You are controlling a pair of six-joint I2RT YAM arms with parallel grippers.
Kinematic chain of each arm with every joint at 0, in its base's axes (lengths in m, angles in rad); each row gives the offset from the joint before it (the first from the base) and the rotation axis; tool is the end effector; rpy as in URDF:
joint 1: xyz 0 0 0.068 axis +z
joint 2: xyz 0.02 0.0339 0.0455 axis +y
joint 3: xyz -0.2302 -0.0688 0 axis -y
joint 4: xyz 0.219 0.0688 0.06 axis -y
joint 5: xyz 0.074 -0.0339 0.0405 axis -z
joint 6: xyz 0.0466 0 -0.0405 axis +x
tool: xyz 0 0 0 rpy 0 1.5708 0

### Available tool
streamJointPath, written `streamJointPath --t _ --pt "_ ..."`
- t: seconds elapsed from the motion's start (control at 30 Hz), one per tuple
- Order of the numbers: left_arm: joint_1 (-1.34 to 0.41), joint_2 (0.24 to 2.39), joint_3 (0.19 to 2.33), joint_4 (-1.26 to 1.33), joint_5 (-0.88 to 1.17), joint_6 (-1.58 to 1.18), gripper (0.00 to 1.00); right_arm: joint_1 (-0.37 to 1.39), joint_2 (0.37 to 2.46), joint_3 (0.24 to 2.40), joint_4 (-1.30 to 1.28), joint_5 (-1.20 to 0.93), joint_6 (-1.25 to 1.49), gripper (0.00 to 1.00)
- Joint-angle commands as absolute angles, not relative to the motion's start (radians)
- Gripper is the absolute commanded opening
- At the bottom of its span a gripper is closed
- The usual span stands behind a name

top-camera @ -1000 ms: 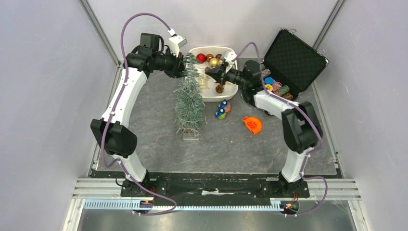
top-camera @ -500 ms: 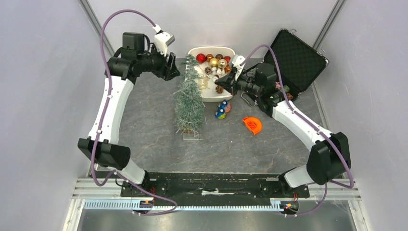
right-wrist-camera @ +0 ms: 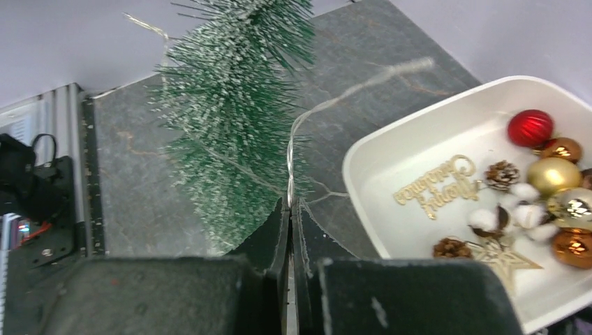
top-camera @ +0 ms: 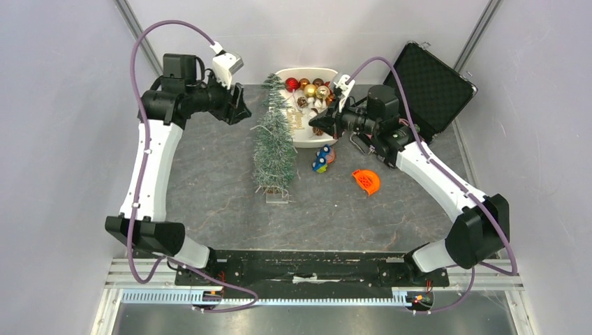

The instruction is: Decorate the small christmas tree

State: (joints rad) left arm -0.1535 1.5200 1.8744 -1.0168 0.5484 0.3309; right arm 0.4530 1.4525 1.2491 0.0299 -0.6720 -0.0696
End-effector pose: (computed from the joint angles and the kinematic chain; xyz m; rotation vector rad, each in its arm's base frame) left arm 0.2756 -0.0672 0.4057 0.8010 2.0130 -0.5085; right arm 0.2824 0.1697 0.3375 -0.9278 1.5247 0.8612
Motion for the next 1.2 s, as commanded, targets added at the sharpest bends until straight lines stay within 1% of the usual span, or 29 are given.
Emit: streamJointPath --t 0.0,0.27,0.37,0.47,0.6,0.67,0.77,0.93,0.97,1.0,1.07,1.1,1.13,1.17 --pt "-0.14 1.385 1.863 -1.021 0.58 0.366 0.62 0.514 1.37 1.269 0.037 -0.7 0.02 0.0" --pt "-0.146 1.283 1.843 -1.114 0.8 0.356 0.6 0.615 1.281 1.199 0.21 -0.721 0.21 0.0" --pt "-0.174 1.276 1.826 -1.16 0.864 0.384 0.59 0.658 1.273 1.134 0.384 -0.709 0.341 0.0" --pt "-0.265 1.277 1.799 -1.184 0.847 0.418 0.63 0.715 1.294 1.073 0.608 -0.665 0.491 0.0" --pt "-0.398 1.263 1.732 -1.176 0.786 0.474 0.7 0.758 1.313 1.048 0.691 -0.55 0.537 0.0" --pt "-0.42 1.247 1.691 -1.142 0.758 0.486 0.72 0.768 1.31 1.024 0.744 -0.504 0.56 0.0" --pt "-0.421 1.211 1.624 -1.074 0.745 0.514 0.74 0.788 1.306 0.991 0.806 -0.456 0.585 0.0" --pt "-0.433 1.212 1.574 -1.051 0.8 0.529 0.73 0.8 1.326 0.988 0.833 -0.418 0.596 0.0" --pt "-0.435 1.216 1.566 -1.044 0.799 0.522 0.7 0.803 1.33 0.989 0.837 -0.42 0.598 0.0" --pt "-0.436 1.219 1.562 -1.039 0.796 0.52 0.62 0.807 1.333 0.991 0.839 -0.419 0.6 0.0" --pt "-0.436 1.219 1.562 -1.037 0.795 0.515 0.31 0.808 1.338 0.991 0.838 -0.419 0.597 0.0" --pt "-0.436 1.213 1.561 -1.037 0.793 0.514 0.11 0.808 1.337 0.99 0.834 -0.419 0.593 0.0" --pt "-0.436 1.205 1.56 -1.035 0.788 0.511 0.03 0.808 1.335 0.987 0.827 -0.416 0.587 0.0" --pt "-0.436 1.193 1.556 -1.027 0.776 0.501 0.02 0.807 1.333 0.986 0.817 -0.41 0.578 0.0"
